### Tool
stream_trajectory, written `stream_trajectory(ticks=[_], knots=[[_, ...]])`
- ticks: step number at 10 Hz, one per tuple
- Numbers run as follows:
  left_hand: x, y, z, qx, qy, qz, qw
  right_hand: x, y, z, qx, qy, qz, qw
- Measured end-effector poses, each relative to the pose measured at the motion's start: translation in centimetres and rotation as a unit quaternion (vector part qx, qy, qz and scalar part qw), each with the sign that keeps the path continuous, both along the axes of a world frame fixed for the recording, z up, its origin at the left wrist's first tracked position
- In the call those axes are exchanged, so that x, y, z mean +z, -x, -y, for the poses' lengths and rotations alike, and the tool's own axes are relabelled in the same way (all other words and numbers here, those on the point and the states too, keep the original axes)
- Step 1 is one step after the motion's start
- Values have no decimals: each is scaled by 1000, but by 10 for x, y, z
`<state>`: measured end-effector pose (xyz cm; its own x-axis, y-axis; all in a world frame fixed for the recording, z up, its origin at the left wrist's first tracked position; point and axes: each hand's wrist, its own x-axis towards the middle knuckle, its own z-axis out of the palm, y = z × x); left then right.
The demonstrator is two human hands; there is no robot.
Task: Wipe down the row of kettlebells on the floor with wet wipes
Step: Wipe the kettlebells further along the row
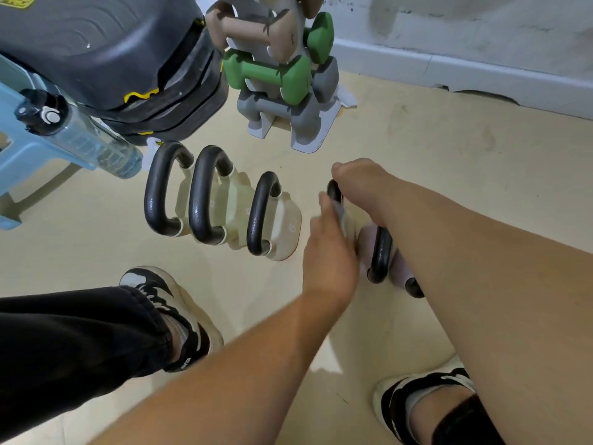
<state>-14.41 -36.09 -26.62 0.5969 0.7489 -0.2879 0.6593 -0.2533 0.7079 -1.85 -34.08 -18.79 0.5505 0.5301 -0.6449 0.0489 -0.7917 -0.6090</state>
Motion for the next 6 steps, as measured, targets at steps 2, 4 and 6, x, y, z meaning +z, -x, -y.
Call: stream_trajectory(ticks=[2,4,6], knots=[[-3,30,8,-56,-96,15,994,-8,-1,-1,54,14,42,998],[5,-62,-70,-76,26,-150,985,0,2,1,-52,-19,-46,997],[0,-12,-14,-12,-31,-39,999,5,1,0,-65,-30,-15,997]])
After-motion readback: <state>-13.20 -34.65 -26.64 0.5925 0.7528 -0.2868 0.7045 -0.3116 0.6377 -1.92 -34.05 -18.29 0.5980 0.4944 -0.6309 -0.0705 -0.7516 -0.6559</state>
